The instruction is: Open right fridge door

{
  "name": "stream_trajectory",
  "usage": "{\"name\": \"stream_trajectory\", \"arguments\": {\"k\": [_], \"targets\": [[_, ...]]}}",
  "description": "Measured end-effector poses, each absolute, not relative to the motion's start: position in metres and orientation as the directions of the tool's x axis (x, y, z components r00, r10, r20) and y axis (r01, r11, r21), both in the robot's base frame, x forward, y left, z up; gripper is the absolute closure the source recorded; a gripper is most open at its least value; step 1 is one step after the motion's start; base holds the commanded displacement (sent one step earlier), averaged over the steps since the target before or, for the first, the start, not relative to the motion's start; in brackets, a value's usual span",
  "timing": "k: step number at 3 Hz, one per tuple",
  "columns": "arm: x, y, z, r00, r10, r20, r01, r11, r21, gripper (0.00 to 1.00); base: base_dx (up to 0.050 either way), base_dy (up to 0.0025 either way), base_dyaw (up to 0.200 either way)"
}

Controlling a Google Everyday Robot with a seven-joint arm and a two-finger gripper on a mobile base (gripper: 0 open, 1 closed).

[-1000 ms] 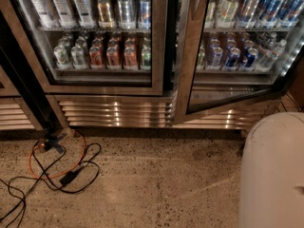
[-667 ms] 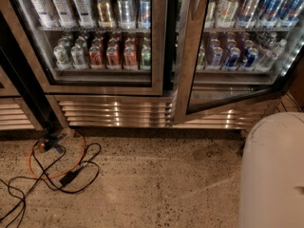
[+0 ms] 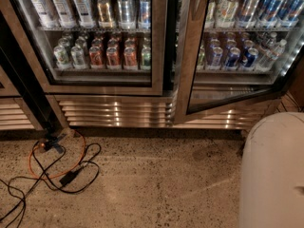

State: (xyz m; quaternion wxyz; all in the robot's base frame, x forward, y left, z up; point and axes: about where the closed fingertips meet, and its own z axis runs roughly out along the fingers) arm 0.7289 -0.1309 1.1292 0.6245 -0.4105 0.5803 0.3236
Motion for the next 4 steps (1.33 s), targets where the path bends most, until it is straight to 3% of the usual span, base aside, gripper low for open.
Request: {"name": "stream_trajectory", "arguments": {"k": [1,2,3,4], "targets": [[0.729,-0.131,1.129,0.117,-0.072,-0.990,-0.881,0.453,-0.137,0.11,0.000,0.00000,0.000],[0.729,-0.131,1.129,0.117,-0.072,-0.990,-0.881,0.453,-0.137,0.00,0.000,0.00000,0.000],[0.729,-0.131,1.129,0.117,-0.073,-0.990,-0.880,0.454,-0.137,0.00,0.000,0.00000,0.000],[0.733,-0.142,1.140,0.143,-0.181,-0.973,-0.821,0.527,-0.219,0.00,0.000,0.00000,0.000]]}}
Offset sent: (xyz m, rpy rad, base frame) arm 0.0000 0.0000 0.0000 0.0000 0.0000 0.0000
